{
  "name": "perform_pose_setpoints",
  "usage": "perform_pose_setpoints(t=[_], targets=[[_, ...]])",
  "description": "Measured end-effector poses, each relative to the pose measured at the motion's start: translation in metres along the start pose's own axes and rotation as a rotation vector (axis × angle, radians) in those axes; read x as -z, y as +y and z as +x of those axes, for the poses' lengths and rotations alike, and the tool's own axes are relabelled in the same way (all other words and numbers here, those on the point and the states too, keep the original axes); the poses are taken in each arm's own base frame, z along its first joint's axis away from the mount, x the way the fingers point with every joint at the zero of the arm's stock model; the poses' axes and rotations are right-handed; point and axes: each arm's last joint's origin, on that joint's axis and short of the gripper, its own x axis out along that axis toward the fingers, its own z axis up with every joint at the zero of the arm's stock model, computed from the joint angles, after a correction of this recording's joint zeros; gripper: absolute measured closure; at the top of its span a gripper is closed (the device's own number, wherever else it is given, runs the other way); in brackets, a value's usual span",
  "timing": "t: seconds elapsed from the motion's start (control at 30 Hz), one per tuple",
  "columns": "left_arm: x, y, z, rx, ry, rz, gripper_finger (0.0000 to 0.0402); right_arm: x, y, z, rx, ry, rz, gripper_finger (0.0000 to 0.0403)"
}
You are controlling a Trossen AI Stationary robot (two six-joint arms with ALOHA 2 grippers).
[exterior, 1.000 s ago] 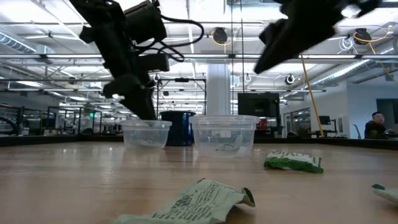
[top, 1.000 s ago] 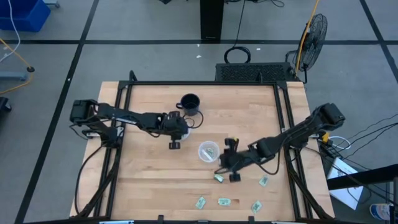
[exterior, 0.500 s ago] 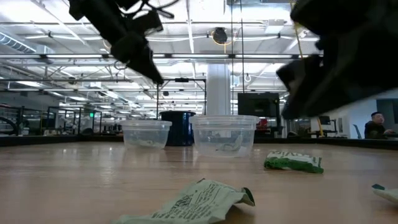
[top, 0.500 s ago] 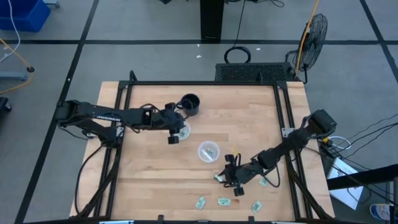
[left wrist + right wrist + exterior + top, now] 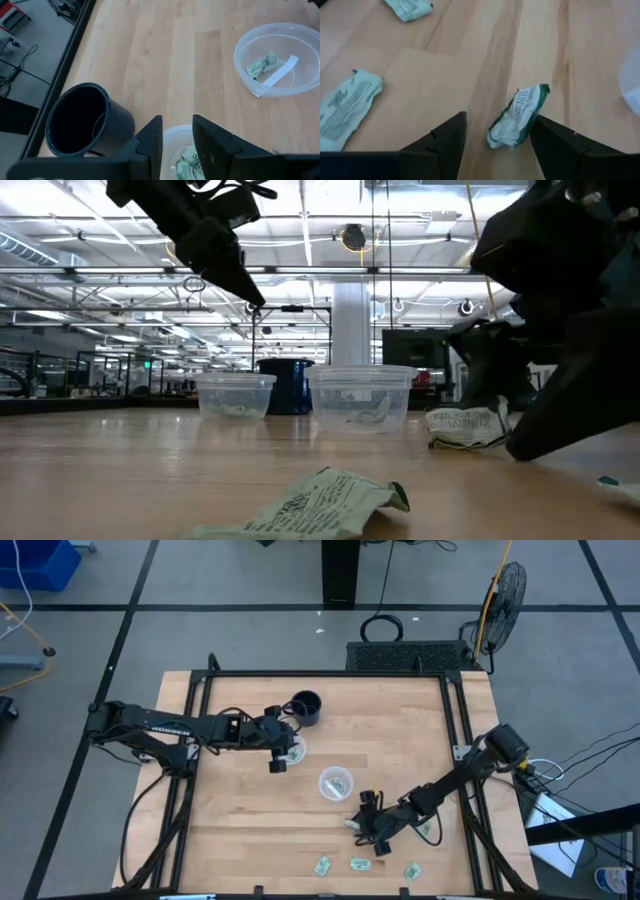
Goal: Pick and place Stevia / Truvia into bins
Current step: Put the truvia packet into the bottom round transparent container
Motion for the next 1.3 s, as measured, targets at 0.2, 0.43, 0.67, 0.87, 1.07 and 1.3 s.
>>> perform_pose_setpoints(t=[0.2,0.43,0.67,0.87,1.07,1.3], targets=[[0.000,0.000,0.000,0.000,-0.003,-0.001,0.0289,0.002,-0.002,0.002,0.008,0.010,0.001,0.0221],[0.000,0.000,0.000,0.000,-0.002,0.000,0.0289,0.002,-0.002,0.002,0.023,0.011,-0.004,0.0285],[0.000,0.000,0.000,0.000,-0.002,0.000,0.0289,0.002,-0.004,0.002,0.066,0.004,-0.001,0.0367],[0.000,0.000,0.000,0.000,-0.002,0.000,0.0289,-0.003,-0.006,-0.005,0.089,-0.013,0.001,0.0396],[0.000,0.000,0.000,0.001,-0.002,0.000,0.0289,-0.041,-0.011,-0.047,0.089,-0.208,-0.010,0.0400],[-0.001,0.000,0.000,-0.002,-0.013,-0.003,0.0289,-0.061,-0.043,-0.090,0.337,-0.267,-0.077,0.0402]])
